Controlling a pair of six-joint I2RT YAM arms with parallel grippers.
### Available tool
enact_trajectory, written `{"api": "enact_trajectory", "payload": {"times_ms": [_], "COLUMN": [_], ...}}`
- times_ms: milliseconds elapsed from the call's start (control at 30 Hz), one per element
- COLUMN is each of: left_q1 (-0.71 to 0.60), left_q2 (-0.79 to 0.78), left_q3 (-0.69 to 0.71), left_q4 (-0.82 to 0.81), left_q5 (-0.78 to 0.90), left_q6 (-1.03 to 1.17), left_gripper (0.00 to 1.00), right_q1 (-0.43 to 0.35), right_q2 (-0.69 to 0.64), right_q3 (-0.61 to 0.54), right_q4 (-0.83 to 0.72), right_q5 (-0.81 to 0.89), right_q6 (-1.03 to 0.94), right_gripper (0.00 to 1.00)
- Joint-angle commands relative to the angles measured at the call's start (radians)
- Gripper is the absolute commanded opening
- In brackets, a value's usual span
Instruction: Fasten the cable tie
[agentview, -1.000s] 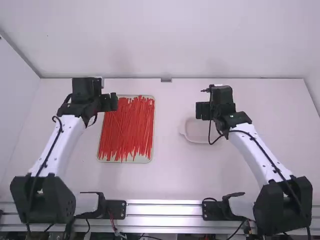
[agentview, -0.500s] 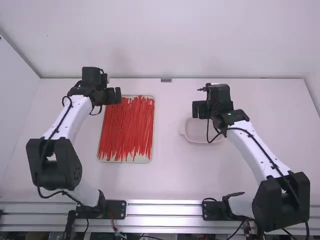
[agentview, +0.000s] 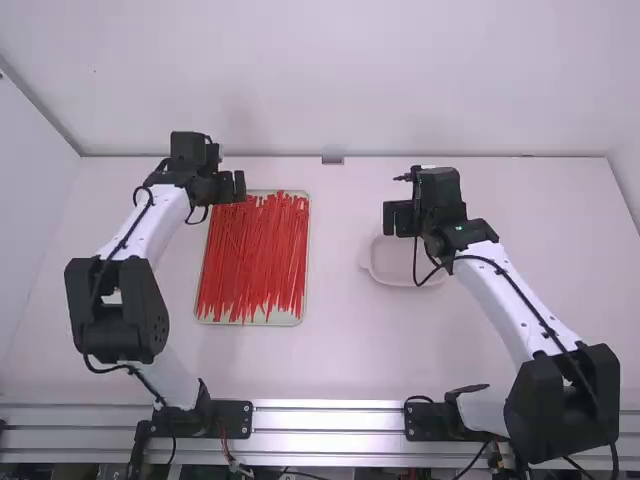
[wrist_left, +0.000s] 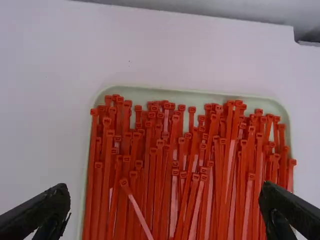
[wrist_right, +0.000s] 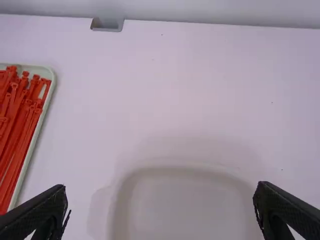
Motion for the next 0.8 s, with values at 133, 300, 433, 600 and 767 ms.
{"api": "enact_trajectory", "payload": {"times_ms": [133, 300, 433, 600, 767], "left_q1": [0.009, 0.009, 0.009, 0.008, -0.01], "left_q2": [0.031, 0.082, 0.13, 0.191, 0.255], "left_q3": [0.024, 0.024, 0.024, 0.023, 0.023], "left_q4": [0.052, 0.094, 0.12, 0.154, 0.202], "left_q5": [0.027, 0.059, 0.06, 0.056, 0.058], "left_q6": [0.033, 0.056, 0.063, 0.083, 0.152], "left_gripper": [0.99, 0.99, 0.99, 0.99, 0.99], "right_q1": [0.033, 0.037, 0.038, 0.038, 0.037], "right_q2": [0.01, 0.01, 0.01, 0.009, 0.01], "right_q3": [0.038, 0.038, 0.038, 0.038, 0.038], "right_q4": [0.003, 0.003, 0.002, 0.002, -0.003], "right_q5": [0.002, 0.001, 0.001, 0.001, 0.001], "right_q6": [-0.005, -0.02, -0.018, -0.018, -0.017], "right_gripper": [0.99, 0.99, 0.99, 0.99, 0.99]}}
